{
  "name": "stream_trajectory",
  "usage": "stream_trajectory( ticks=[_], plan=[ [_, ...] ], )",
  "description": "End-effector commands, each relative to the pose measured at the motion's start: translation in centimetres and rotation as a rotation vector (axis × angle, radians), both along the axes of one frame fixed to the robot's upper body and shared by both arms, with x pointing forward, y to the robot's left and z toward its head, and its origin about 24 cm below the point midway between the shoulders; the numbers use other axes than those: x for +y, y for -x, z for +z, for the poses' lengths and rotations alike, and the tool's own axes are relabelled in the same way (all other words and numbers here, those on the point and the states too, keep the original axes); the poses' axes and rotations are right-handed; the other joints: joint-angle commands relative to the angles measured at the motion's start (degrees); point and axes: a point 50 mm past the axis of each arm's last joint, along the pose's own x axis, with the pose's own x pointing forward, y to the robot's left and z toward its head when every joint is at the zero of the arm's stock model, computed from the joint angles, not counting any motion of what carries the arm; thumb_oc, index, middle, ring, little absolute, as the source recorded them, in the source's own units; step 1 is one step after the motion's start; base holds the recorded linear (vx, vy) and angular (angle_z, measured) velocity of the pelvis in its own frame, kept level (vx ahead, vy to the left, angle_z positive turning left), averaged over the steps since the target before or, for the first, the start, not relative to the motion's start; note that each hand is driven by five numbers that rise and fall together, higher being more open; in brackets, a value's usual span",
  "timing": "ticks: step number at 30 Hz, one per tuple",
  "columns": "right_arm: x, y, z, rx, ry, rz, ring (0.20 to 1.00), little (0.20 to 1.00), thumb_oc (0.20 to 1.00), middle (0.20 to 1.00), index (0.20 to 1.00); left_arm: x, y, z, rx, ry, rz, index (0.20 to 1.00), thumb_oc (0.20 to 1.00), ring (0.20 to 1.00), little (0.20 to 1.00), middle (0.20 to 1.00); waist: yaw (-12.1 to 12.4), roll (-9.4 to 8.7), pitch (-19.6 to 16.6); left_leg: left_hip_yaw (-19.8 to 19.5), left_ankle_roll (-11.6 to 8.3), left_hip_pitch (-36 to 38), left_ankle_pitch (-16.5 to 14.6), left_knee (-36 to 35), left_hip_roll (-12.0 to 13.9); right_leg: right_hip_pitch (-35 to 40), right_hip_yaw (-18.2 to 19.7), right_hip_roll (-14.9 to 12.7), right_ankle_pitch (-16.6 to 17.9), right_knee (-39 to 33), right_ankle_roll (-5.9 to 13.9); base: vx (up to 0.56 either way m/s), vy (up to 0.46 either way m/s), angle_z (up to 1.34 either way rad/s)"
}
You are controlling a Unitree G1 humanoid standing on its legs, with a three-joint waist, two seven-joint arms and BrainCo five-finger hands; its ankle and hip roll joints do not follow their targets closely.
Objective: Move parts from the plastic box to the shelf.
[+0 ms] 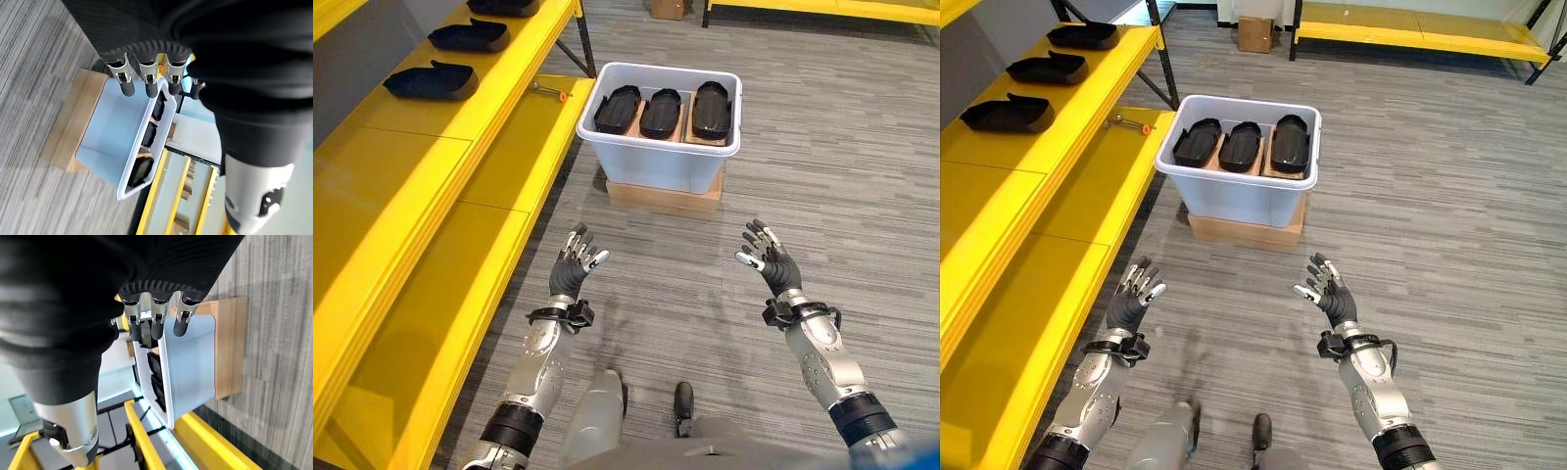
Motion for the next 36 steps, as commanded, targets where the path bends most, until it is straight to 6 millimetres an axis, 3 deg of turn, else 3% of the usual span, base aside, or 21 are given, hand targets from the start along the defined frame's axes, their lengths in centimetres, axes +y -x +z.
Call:
stream_trajectory(
  ticks=[1, 3, 7, 9, 11, 14, 16, 17, 18, 19, 21, 22, 25, 26, 28, 36],
  plan=[
    [-0.2, 0.1, 1.0, -0.072, 0.038, 0.000, 1.000, 1.000, 1.000, 1.000, 1.000, 0.3, -0.5, 2.0, -0.110, -0.027, 0.020, 1.000, 1.000, 1.000, 1.000, 1.000, 1.3, 1.12, -2.1, -0.2, 0.62, 7.5, 11.9, -12.5, 0.0, 1.7, 4.2, 4.7, 1.0, 2.1, 6.85, 0.29, 0.055, -0.50],
    [0.0, 0.0, 0.9, -0.069, 0.039, 0.005, 1.000, 1.000, 1.000, 1.000, 1.000, 0.3, -0.5, 2.1, -0.115, -0.026, 0.028, 1.000, 1.000, 1.000, 1.000, 1.000, 1.9, 1.67, -2.4, 1.2, -0.12, 7.7, 13.5, -14.0, 0.3, 3.9, 5.7, 5.1, -0.3, 1.8, 6.95, 0.28, 0.083, -0.74],
    [0.7, -0.2, 0.9, -0.069, 0.040, 0.024, 1.000, 1.000, 1.000, 1.000, 1.000, 0.7, -0.5, 2.5, -0.130, -0.029, 0.044, 1.000, 1.000, 1.000, 1.000, 1.000, 3.4, 1.81, -3.8, 0.4, 0.54, 9.7, 13.9, -14.1, 0.5, 6.1, 7.8, 4.5, -2.2, 1.9, 6.98, 0.25, 0.126, -0.91],
    [1.1, -0.6, 1.1, -0.076, 0.012, 0.004, 1.000, 1.000, 1.000, 1.000, 1.000, 1.1, -1.0, 3.2, -0.157, -0.028, 0.073, 1.000, 1.000, 1.000, 1.000, 1.000, 4.1, 0.62, -4.6, 3.6, 2.57, 9.1, 10.9, -9.4, -0.5, 7.3, 7.8, 1.3, -4.2, 4.3, 8.19, 0.38, 0.247, -0.55],
    [1.5, -0.8, 1.3, -0.079, 0.009, 0.010, 1.000, 1.000, 1.000, 1.000, 1.000, 1.3, -1.2, 3.6, -0.170, -0.044, 0.076, 1.000, 1.000, 1.000, 1.000, 1.000, 4.5, -0.31, -5.2, 5.0, 4.05, 8.1, 7.8, -5.5, -1.8, 7.4, 7.5, -0.8, -3.9, 6.7, 9.47, 0.31, 0.212, -0.38],
    [2.3, -1.8, 2.2, -0.113, 0.008, 0.029, 1.000, 1.000, 1.000, 1.000, 1.000, 1.2, -2.2, 4.6, -0.206, -0.068, 0.078, 1.000, 1.000, 1.000, 1.000, 1.000, 4.9, -1.25, -6.2, 6.0, 5.96, 7.1, 3.6, -2.0, -4.3, 5.1, 7.7, -3.5, 0.6, 12.2, 12.00, 0.26, 0.221, 0.09],
    [3.0, -2.0, 2.3, -0.116, 0.002, 0.048, 1.000, 1.000, 1.000, 1.000, 1.000, 0.9, -2.7, 5.0, -0.214, -0.088, 0.072, 1.000, 1.000, 1.000, 1.000, 1.000, 4.7, -1.10, -6.2, 6.1, 7.64, 8.8, 1.3, -2.0, -6.1, 1.3, 8.0, -3.9, 7.6, 20.8, 14.20, 0.22, 0.248, 0.24],
    [3.2, -2.0, 2.5, -0.124, -0.010, 0.055, 1.000, 1.000, 1.000, 1.000, 1.000, 0.8, -2.8, 5.2, -0.221, -0.092, 0.063, 1.000, 1.000, 1.000, 1.000, 1.000, 4.1, -0.70, -5.9, 6.2, 8.11, 9.7, 1.0, -2.4, -6.4, -0.8, 8.9, -2.6, 10.9, 25.9, 14.99, 0.17, 0.276, 0.28],
    [3.5, -2.0, 2.6, -0.129, 0.000, 0.070, 1.000, 1.000, 1.000, 1.000, 1.000, 0.8, -3.0, 5.6, -0.237, -0.103, 0.064, 1.000, 1.000, 1.000, 1.000, 1.000, 2.3, 1.24, -4.7, 5.6, 8.72, 12.9, 0.4, -3.9, -6.0, -5.6, 6.8, -2.1, 11.2, 31.6, 14.78, 0.27, 0.334, 0.06],
    [3.7, -2.1, 2.8, -0.139, -0.005, 0.074, 1.000, 1.000, 1.000, 1.000, 1.000, 0.6, -3.2, 5.8, -0.243, -0.109, 0.058, 1.000, 1.000, 1.000, 1.000, 1.000, 0.9, 2.89, -3.9, 4.7, 8.90, 16.7, 0.1, -6.4, -5.7, -10.8, 4.3, -1.5, 7.6, 32.1, 13.10, 0.28, 0.276, -0.12],
    [3.8, -2.1, 3.0, -0.145, -0.013, 0.073, 1.000, 1.000, 1.000, 1.000, 1.000, 0.6, -3.4, 5.7, -0.238, -0.103, 0.057, 1.000, 1.000, 1.000, 1.000, 1.000, -0.2, 3.72, -3.1, 4.6, 8.40, 19.2, 0.0, -7.9, -5.3, -13.5, 1.8, -1.3, 3.3, 27.7, 11.58, 0.31, 0.088, -0.25],
    [3.7, -2.1, 2.9, -0.144, -0.012, 0.071, 1.000, 1.000, 1.000, 1.000, 1.000, 0.8, -3.2, 5.5, -0.233, -0.091, 0.067, 1.000, 1.000, 1.000, 1.000, 1.000, -1.0, 3.43, -2.1, 4.2, 7.62, 21.4, -0.8, -8.6, -5.4, -13.7, 0.3, -3.2, 3.0, 18.8, 11.64, 0.29, -0.024, 0.12],
    [3.6, -2.1, 3.0, -0.151, -0.008, 0.067, 1.000, 1.000, 1.000, 1.000, 1.000, 0.7, -3.2, 5.3, -0.228, -0.084, 0.068, 1.000, 1.000, 1.000, 1.000, 1.000, -1.8, 2.87, -1.4, 3.4, 7.02, 22.6, -1.9, -8.5, -5.6, -13.5, 2.9, -4.4, 5.3, 13.7, 12.54, 0.14, -0.066, 0.43],
    [3.6, -2.1, 3.0, -0.151, -0.008, 0.067, 1.000, 1.000, 1.000, 1.000, 1.000, 0.7, -3.2, 5.3, -0.228, -0.084, 0.068, 1.000, 1.000, 1.000, 1.000, 1.000, -1.8, 2.87, -1.4, 3.4, 7.02, 22.6, -1.9, -8.5, -5.6, -13.5, 2.9, -4.4, 5.3, 13.7, 12.54, 0.10, -0.086, 0.77],
    [3.4, -2.0, 2.9, -0.148, -0.011, 0.055, 1.000, 1.000, 1.000, 1.000, 1.000, 0.3, -2.9, 4.8, -0.213, -0.063, 0.063, 1.000, 1.000, 1.000, 1.000, 1.000, -1.3, 1.54, -2.9, 4.4, 6.18, 22.0, -2.9, -8.3, -5.8, -10.4, 1.8, -5.2, 8.0, 6.7, 12.61, 0.08, -0.157, 0.55],
    [2.6, -1.6, 2.5, -0.135, -0.013, 0.027, 1.000, 1.000, 1.000, 1.000, 1.000, 0.4, -2.3, 4.3, -0.197, -0.044, 0.065, 1.000, 1.000, 1.000, 1.000, 1.000, -1.2, 1.12, -4.7, 4.0, 4.43, 22.7, -2.7, -9.6, -3.7, -7.0, 1.0, -3.2, 6.8, 3.1, 11.45, 0.05, -0.117, -0.27]
  ],
)
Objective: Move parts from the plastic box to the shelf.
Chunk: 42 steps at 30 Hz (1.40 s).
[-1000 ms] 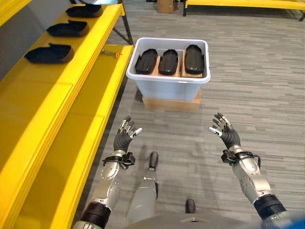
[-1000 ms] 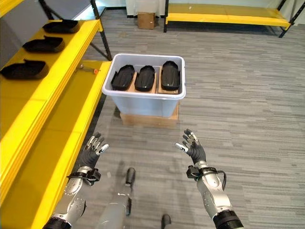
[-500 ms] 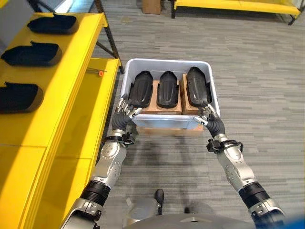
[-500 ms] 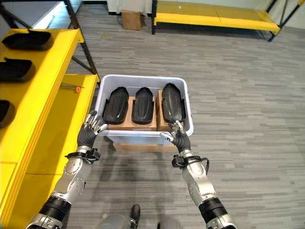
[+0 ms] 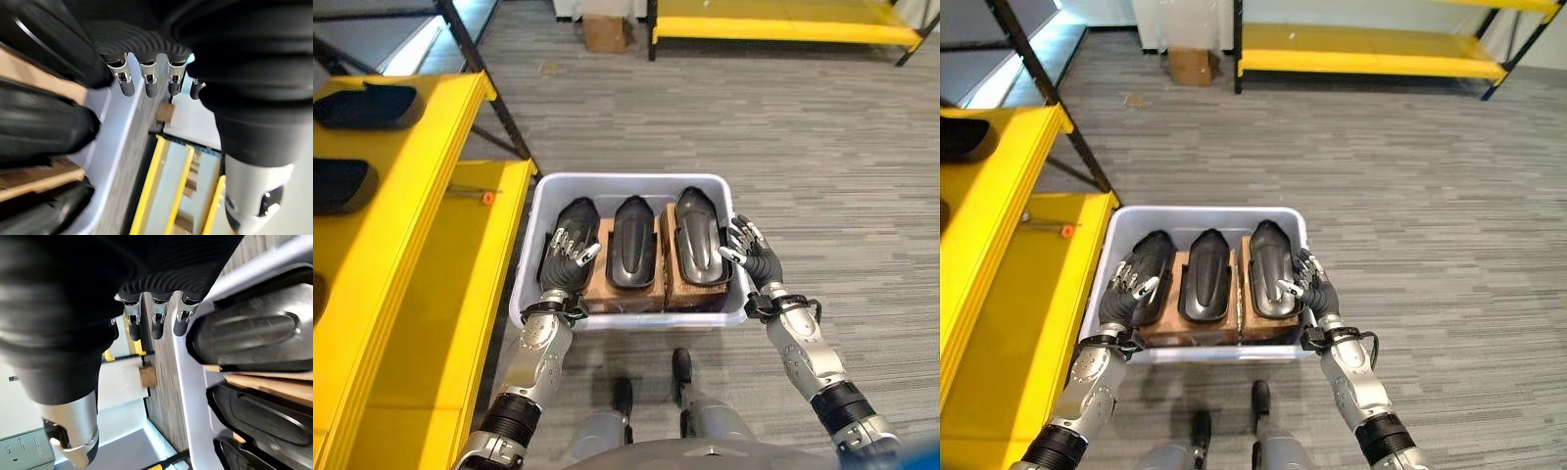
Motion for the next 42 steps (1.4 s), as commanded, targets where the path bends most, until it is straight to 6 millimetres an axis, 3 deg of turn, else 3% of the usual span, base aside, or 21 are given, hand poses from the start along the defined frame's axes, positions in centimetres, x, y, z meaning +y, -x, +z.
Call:
stream_trajectory(
  ticks=[1, 9, 13, 14, 15, 16, 17, 19, 20, 21, 22, 23, 24, 26, 27, 29, 35, 42],
  plan=[
    [-0.1, -0.6, 2.2, -0.124, -0.018, -0.003, 1.000, 1.000, 1.000, 1.000, 1.000, 0.3, -1.2, 2.6, -0.135, -0.036, -0.013, 1.000, 1.000, 1.000, 1.000, 1.000, 0.7, -0.25, -0.3, -2.4, -3.21, 0.6, -0.9, 1.5, -1.6, 8.0, 0.5, -3.6, -4.7, 2.9, 5.62, 0.03, -0.075, -0.04],
    [-0.7, -0.3, 2.6, -0.149, -0.010, -0.015, 1.000, 1.000, 1.000, 1.000, 1.000, 0.5, -0.6, 2.1, -0.124, -0.015, -0.011, 1.000, 1.000, 1.000, 1.000, 1.000, 0.1, -0.22, 0.2, -4.1, -4.82, 0.4, -1.5, 3.6, 0.2, 7.8, 0.0, -2.0, -7.4, 5.2, 4.07, 0.01, -0.099, 0.16],
    [-1.1, -0.2, 3.2, -0.178, -0.007, -0.021, 1.000, 1.000, 1.000, 1.000, 1.000, 0.2, -0.4, 2.0, -0.122, 0.015, -0.021, 1.000, 1.000, 1.000, 1.000, 1.000, 0.4, -0.95, 1.9, -5.1, -6.23, -2.4, -2.4, 11.1, 0.3, 8.9, -0.9, -1.0, -8.2, 5.4, 2.73, -0.04, -0.154, 0.37],
    [-1.4, -0.3, 3.6, -0.195, -0.012, -0.033, 1.000, 1.000, 1.000, 1.000, 1.000, -0.1, -0.5, 2.0, -0.126, 0.024, -0.031, 1.000, 1.000, 1.000, 1.000, 1.000, 0.5, -1.29, 3.3, -6.1, -6.75, -5.3, -2.0, 17.4, -0.6, 9.4, -1.3, -1.1, -8.1, 5.4, 2.19, -0.09, -0.127, 0.40],
    [-1.5, -0.2, 3.7, -0.203, -0.007, -0.040, 1.000, 1.000, 1.000, 1.000, 1.000, -0.2, -0.4, 2.1, -0.129, 0.029, -0.032, 1.000, 1.000, 1.000, 1.000, 1.000, 0.6, -1.42, 4.0, -6.8, -7.15, -6.2, -1.3, 19.3, -0.4, 9.5, -1.4, -1.1, -8.1, 5.5, 1.98, -0.06, -0.088, 0.37],
    [-1.6, -0.2, 3.7, -0.205, -0.012, -0.053, 1.000, 1.000, 1.000, 1.000, 1.000, -0.4, -0.4, 2.1, -0.128, 0.039, -0.039, 1.000, 1.000, 1.000, 1.000, 1.000, 0.5, -1.41, 4.3, -7.2, -7.43, -6.8, 0.1, 18.5, 2.1, 10.0, -1.4, -0.9, -8.4, 5.4, 1.95, -0.02, -0.023, 0.22],
    [-1.6, -0.2, 3.7, -0.205, -0.011, -0.053, 1.000, 1.000, 1.000, 1.000, 1.000, -0.4, -0.4, 2.1, -0.128, 0.039, -0.039, 1.000, 1.000, 1.000, 1.000, 1.000, 0.5, -1.39, 4.3, -7.2, -7.48, -6.7, 0.1, 18.5, 2.1, 10.0, -1.5, -0.9, -8.4, 5.4, 1.91, 0.01, 0.028, 0.07],
    [-1.8, -0.1, 3.6, -0.205, -0.021, -0.073, 1.000, 1.000, 1.000, 1.000, 1.000, -0.5, -0.4, 2.1, -0.129, 0.044, -0.039, 1.000, 1.000, 1.000, 1.000, 1.000, 0.3, -1.46, 4.5, -8.0, -7.89, -6.2, 1.5, 14.9, 5.7, 10.4, -1.4, -1.6, -8.9, 5.6, 2.35, 0.01, 0.111, -0.11],
    [-2.1, 0.0, 3.7, -0.209, -0.030, -0.099, 1.000, 1.000, 1.000, 1.000, 1.000, -0.5, -0.5, 2.2, -0.133, 0.043, -0.034, 1.000, 1.000, 1.000, 1.000, 1.000, -0.3, -1.03, 4.7, -7.8, -8.59, -6.3, 4.1, 10.4, 9.8, 9.9, -1.7, -2.6, -9.3, 6.0, 3.20, -0.02, 0.213, -0.07],
    [-2.3, 0.0, 3.7, -0.211, -0.032, -0.110, 1.000, 1.000, 1.000, 1.000, 1.000, -0.6, -0.5, 2.2, -0.133, 0.043, -0.033, 1.000, 1.000, 1.000, 1.000, 1.000, -0.6, -0.48, 5.0, -6.6, -9.02, -6.1, 5.7, 8.4, 11.6, 9.3, -1.9, -3.2, -9.6, 6.7, 3.61, -0.02, 0.338, 0.04],
    [-2.4, 0.1, 3.6, -0.205, -0.029, -0.114, 1.000, 1.000, 1.000, 1.000, 1.000, -0.6, -0.5, 2.2, -0.136, 0.045, -0.039, 1.000, 1.000, 1.000, 1.000, 1.000, -1.0, 0.74, 4.6, -5.0, -9.50, -4.4, 5.2, 4.7, 12.4, 8.9, -1.6, -3.5, -9.9, 6.7, 4.20, 0.00, 0.227, 0.11],
    [-2.4, 0.1, 3.6, -0.205, -0.029, -0.114, 1.000, 1.000, 1.000, 1.000, 1.000, -0.6, -0.5, 2.2, -0.136, 0.045, -0.039, 1.000, 1.000, 1.000, 1.000, 1.000, -0.8, 0.76, 4.6, -4.8, -9.53, -4.1, 5.3, 4.4, 12.4, 9.0, -1.4, -3.5, -9.8, 6.7, 4.18, 0.05, 0.413, -0.03],
    [-2.4, 0.1, 3.4, -0.198, -0.043, -0.130, 1.000, 1.000, 1.000, 1.000, 1.000, -0.5, -0.4, 2.1, -0.132, 0.033, -0.049, 1.000, 1.000, 1.000, 1.000, 1.000, -0.9, 1.74, 4.2, -3.3, -9.57, -3.5, 5.1, 3.0, 11.5, 9.3, -1.4, -5.4, -8.7, 5.9, 5.24, 0.04, 0.261, -0.11],
    [-2.3, 0.1, 3.4, -0.196, -0.049, -0.127, 1.000, 1.000, 1.000, 1.000, 1.000, -0.4, -0.4, 2.2, -0.136, 0.028, -0.050, 1.000, 1.000, 1.000, 1.000, 1.000, -0.7, 1.64, 4.2, -2.9, -9.40, -3.2, 4.7, 3.1, 11.1, 9.5, -1.3, -5.8, -8.5, 5.7, 5.42, 0.06, 0.251, -0.16],
    [-2.1, 0.2, 3.3, -0.193, -0.056, -0.127, 1.000, 1.000, 1.000, 1.000, 1.000, -0.2, -0.3, 2.4, -0.143, 0.010, -0.055, 1.000, 1.000, 1.000, 1.000, 1.000, -0.6, 1.37, 4.3, -1.8, -9.14, -3.1, 3.8, 3.5, 10.0, 9.6, -1.4, -7.3, -8.0, 5.5, 6.16, 0.06, 0.189, 0.11],
    [-2.1, 0.2, 3.3, -0.193, -0.056, -0.127, 1.000, 1.000, 1.000, 1.000, 1.000, -0.2, -0.3, 2.4, -0.143, 0.010, -0.055, 1.000, 1.000, 1.000, 1.000, 1.000, -0.6, 1.31, 4.3, -1.8, -9.11, -3.1, 3.8, 3.6, 10.0, 9.6, -1.4, -7.4, -8.0, 5.5, 6.20, 0.02, 0.102, 0.20],
    [-1.3, -0.5, 4.1, -0.219, -0.057, -0.116, 1.000, 1.000, 1.000, 1.000, 1.000, 0.0, -0.9, 3.4, -0.184, -0.024, -0.056, 1.000, 1.000, 1.000, 1.000, 1.000, -0.2, -0.11, 4.4, 0.3, -7.78, -5.2, 0.9, 5.9, 7.0, 8.2, -0.7, -10.9, -5.7, 4.1, 8.42, 0.02, 0.141, 0.01],
    [-1.3, -2.0, 6.4, -0.309, 0.008, -0.160, 1.000, 1.000, 1.000, 1.000, 1.000, -0.7, -1.8, 5.1, -0.254, -0.006, -0.062, 1.000, 1.000, 1.000, 1.000, 1.000, -0.4, -0.71, 5.4, 2.1, -7.71, -7.8, 0.3, 7.1, 6.8, 5.0, 0.2, -11.6, -3.8, 3.3, 9.10, 0.00, 0.013, -0.22]
  ],
)
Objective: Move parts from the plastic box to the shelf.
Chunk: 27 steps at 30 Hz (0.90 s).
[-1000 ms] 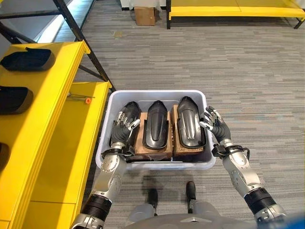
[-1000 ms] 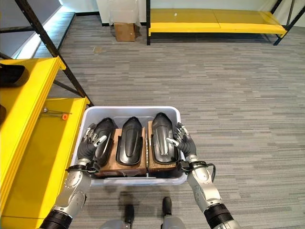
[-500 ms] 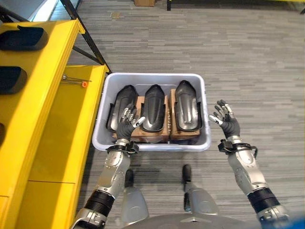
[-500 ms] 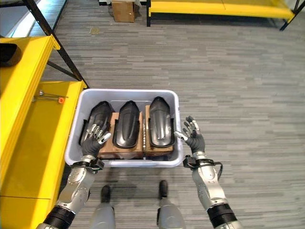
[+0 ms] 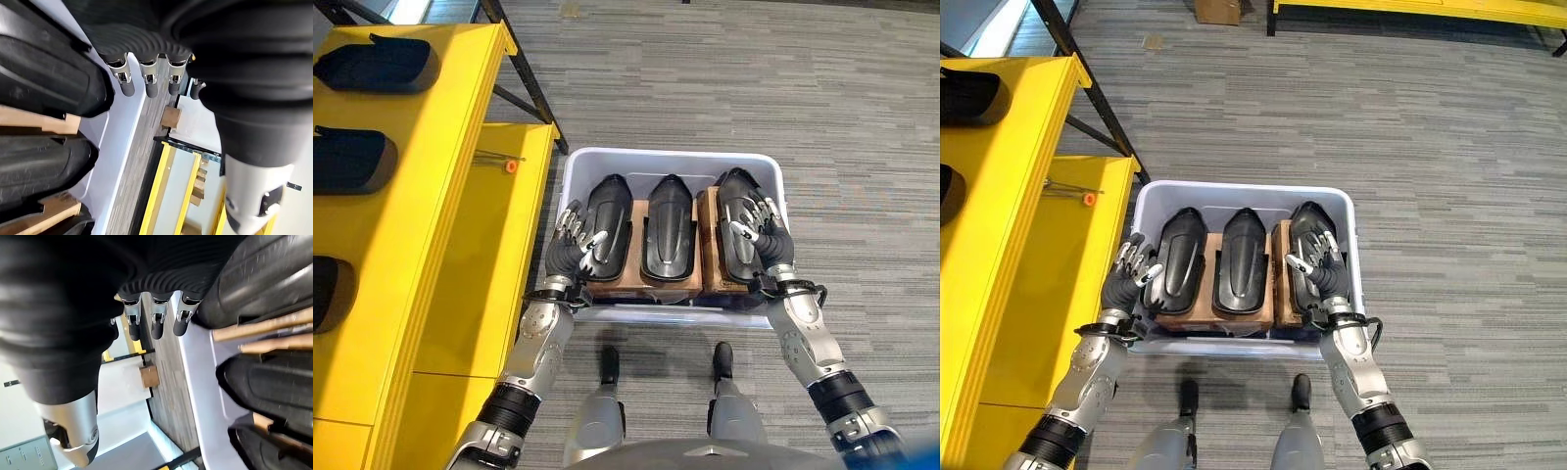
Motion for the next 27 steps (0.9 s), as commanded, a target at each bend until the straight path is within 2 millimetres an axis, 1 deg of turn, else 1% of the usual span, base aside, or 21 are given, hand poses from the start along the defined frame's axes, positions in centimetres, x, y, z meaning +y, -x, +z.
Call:
stream_trajectory(
  ticks=[1, 2, 5, 6, 11, 16, 19, 21, 25, 27],
  plan=[
    [-1.0, -1.2, 3.8, -0.182, 0.102, -0.077, 1.000, 1.000, 1.000, 1.000, 1.000, -0.7, -1.2, 3.7, -0.183, 0.037, 0.006, 1.000, 1.000, 1.000, 1.000, 1.000, -0.2, 0.67, -0.2, 1.1, -0.46, -4.3, -1.4, 7.8, 2.7, 1.8, 1.9, 0.4, -0.1, 2.8, 0.81, -0.04, -0.022, -0.16],
    [-1.0, -1.2, 3.8, -0.183, 0.102, -0.077, 1.000, 1.000, 1.000, 1.000, 1.000, -0.7, -1.2, 3.7, -0.184, 0.037, 0.007, 1.000, 1.000, 1.000, 1.000, 1.000, -0.2, 0.67, -0.2, 1.1, -0.46, -4.4, -1.4, 7.8, 2.8, 1.7, 1.9, 0.4, -0.1, 2.9, 0.81, -0.03, -0.028, -0.18],
    [-0.9, -2.3, 5.1, -0.225, 0.163, -0.123, 1.000, 1.000, 1.000, 1.000, 1.000, -1.4, -1.9, 4.8, -0.224, 0.051, 0.002, 1.000, 1.000, 1.000, 1.000, 1.000, 0.0, 0.77, 0.7, 1.6, -0.76, -5.0, -0.8, 7.1, 3.6, 0.3, 2.0, 0.8, 0.0, 2.8, 0.77, -0.01, -0.041, -0.21],
    [-0.9, -2.3, 5.1, -0.226, 0.164, -0.123, 1.000, 1.000, 1.000, 1.000, 1.000, -1.4, -1.9, 4.8, -0.226, 0.051, 0.002, 1.000, 1.000, 1.000, 1.000, 1.000, 0.0, 0.79, 0.7, 1.6, -0.78, -5.0, -0.7, 7.1, 3.6, 0.3, 2.1, 0.9, 0.0, 2.8, 0.76, -0.02, -0.034, -0.11],
    [-0.2, -3.5, 6.7, -0.275, 0.176, -0.161, 1.000, 1.000, 1.000, 1.000, 1.000, -2.2, -2.6, 6.4, -0.289, 0.073, -0.001, 1.000, 1.000, 1.000, 1.000, 1.000, -0.1, 1.58, 3.3, 1.6, -1.16, -6.6, 0.2, 6.9, 3.9, -2.1, 2.3, 1.4, 0.4, 3.3, 0.53, -0.06, -0.029, 0.00],
    [0.1, -3.2, 6.9, -0.293, 0.158, -0.158, 1.000, 1.000, 1.000, 1.000, 1.000, -2.5, -2.6, 6.5, -0.292, 0.071, 0.001, 1.000, 1.000, 1.000, 1.000, 1.000, -0.3, 2.07, 5.0, 2.1, -1.43, -7.0, 0.8, 6.1, 4.2, -3.7, 2.8, 1.7, 0.7, 3.5, 0.48, -0.04, -0.014, -0.04],
    [0.2, -3.0, 6.7, -0.294, 0.173, -0.167, 1.000, 1.000, 1.000, 1.000, 1.000, -2.5, -2.6, 6.4, -0.290, 0.081, 0.008, 1.000, 1.000, 1.000, 1.000, 1.000, -0.7, 2.13, 5.8, 2.5, -1.61, -7.8, 1.2, 5.9, 4.4, -5.0, 3.1, 1.7, 1.0, 3.6, 0.51, -0.05, -0.017, -0.02],
    [0.0, -3.0, 6.2, -0.278, 0.174, -0.187, 1.000, 1.000, 1.000, 1.000, 1.000, -2.8, -2.6, 6.4, -0.288, 0.084, 0.004, 1.000, 1.000, 1.000, 1.000, 1.000, -1.0, 2.35, 6.4, 2.5, -1.63, -8.3, 1.3, 5.9, 4.2, -5.4, 3.1, 1.7, 1.2, 3.6, 0.45, -0.04, -0.009, -0.03],
    [-0.8, -2.9, 6.2, -0.280, 0.206, -0.240, 1.000, 1.000, 1.000, 1.000, 1.000, -3.2, -2.8, 6.6, -0.293, 0.082, -0.004, 1.000, 1.000, 1.000, 1.000, 1.000, -1.7, 2.91, 6.9, 2.7, -1.57, -9.5, 1.3, 6.1, 3.6, -6.7, 3.4, 1.2, 1.5, 3.7, 0.56, -0.04, 0.012, -0.10],
    [-0.9, -2.6, 5.8, -0.277, 0.229, -0.243, 1.000, 1.000, 1.000, 1.000, 1.000, -3.5, -2.7, 6.3, -0.286, 0.072, -0.017, 1.000, 1.000, 1.000, 1.000, 1.000, -2.0, 2.75, 7.2, 2.9, -1.49, -9.9, 1.2, 6.3, 3.4, -7.1, 3.7, 1.1, 1.8, 3.5, 0.74, -0.03, -0.003, -0.04]
  ],
)
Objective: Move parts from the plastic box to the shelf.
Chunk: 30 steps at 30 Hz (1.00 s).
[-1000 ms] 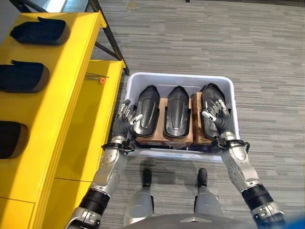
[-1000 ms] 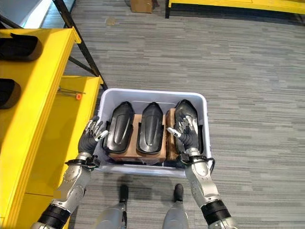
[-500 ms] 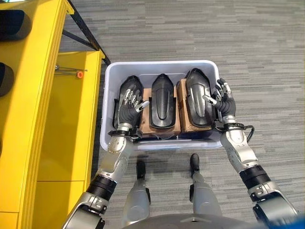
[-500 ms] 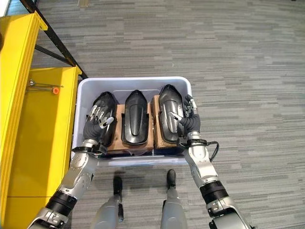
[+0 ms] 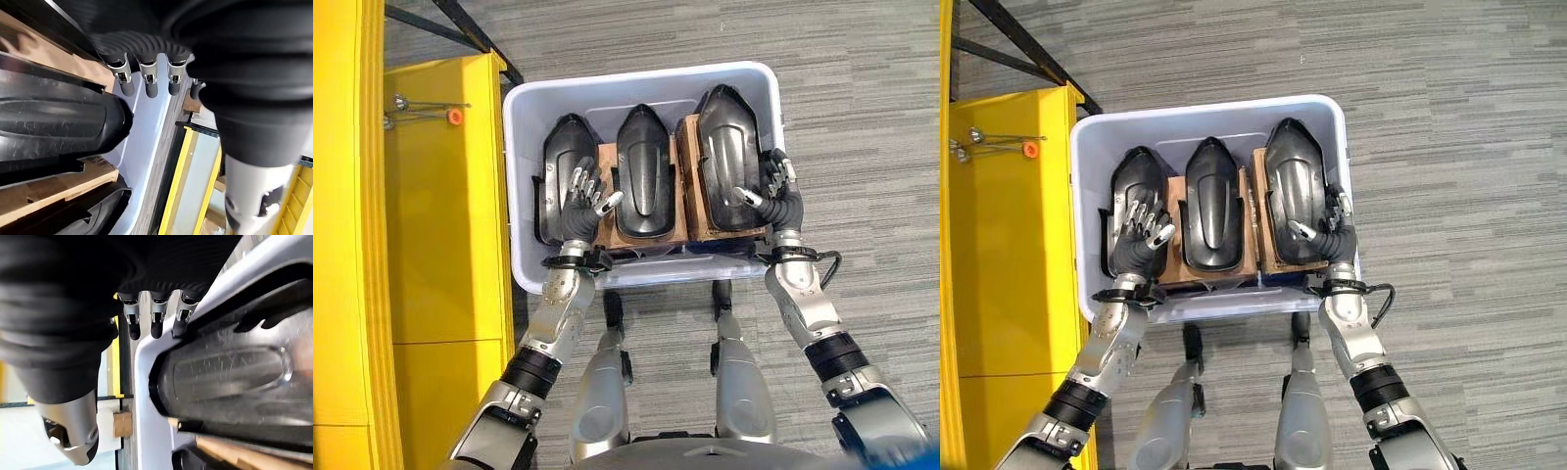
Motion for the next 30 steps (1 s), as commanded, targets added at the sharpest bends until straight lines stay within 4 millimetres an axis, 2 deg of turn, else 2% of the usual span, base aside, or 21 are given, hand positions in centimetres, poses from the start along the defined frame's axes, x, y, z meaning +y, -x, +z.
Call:
stream_trajectory(
  ticks=[1, 9, 20, 23, 30],
  plan=[
    [-0.2, 0.2, 2.0, -0.130, 0.023, -0.016, 1.000, 1.000, 1.000, 1.000, 1.000, -0.4, 0.0, 1.8, -0.110, 0.002, 0.000, 1.000, 1.000, 1.000, 1.000, 1.000, 0.5, -1.11, -2.2, 0.0, -0.27, -3.0, 0.4, 5.3, 0.7, 1.5, 0.9, -1.8, 0.0, 3.5, 1.06, -0.02, -0.009, -0.04],
    [-0.2, 0.4, 1.6, -0.121, 0.007, -0.013, 1.000, 1.000, 1.000, 1.000, 1.000, -0.4, 0.0, 1.9, -0.116, 0.002, 0.002, 1.000, 1.000, 1.000, 1.000, 1.000, 0.1, -1.10, -1.8, 0.3, -0.23, -3.2, 0.5, 5.2, 0.6, 0.9, 1.3, -1.7, 0.3, 3.5, 1.06, 0.00, 0.000, 0.00],
    [-0.4, 1.5, 2.2, -0.168, 0.045, -0.013, 1.000, 1.000, 1.000, 1.000, 1.000, -0.1, 0.1, 1.9, -0.120, -0.010, 0.012, 1.000, 1.000, 1.000, 1.000, 1.000, -0.8, -1.63, -1.8, 0.9, -0.29, -3.5, 0.9, 4.4, 0.8, -0.1, 1.6, -1.4, 0.7, 3.2, 1.14, -0.01, -0.002, -0.03],
    [-1.0, 2.1, 2.5, -0.198, 0.046, -0.035, 1.000, 1.000, 1.000, 1.000, 1.000, 0.1, 0.2, 1.9, -0.121, -0.016, 0.020, 1.000, 1.000, 1.000, 1.000, 1.000, -1.2, -1.82, -1.8, 1.2, -0.29, -3.5, 1.0, 4.1, 1.0, -0.4, 1.8, -1.1, 0.6, 3.2, 1.08, 0.00, -0.002, -0.01],
    [-1.3, 2.3, 2.8, -0.216, 0.045, -0.056, 1.000, 1.000, 1.000, 1.000, 1.000, 0.2, 0.2, 1.9, -0.121, -0.016, 0.023, 1.000, 1.000, 1.000, 1.000, 1.000, -1.4, -1.84, -1.8, 1.4, -0.40, -3.5, 1.2, 3.6, 1.2, -0.8, 1.8, -0.9, 0.7, 3.1, 1.11, 0.00, -0.002, -0.01]
  ],
)
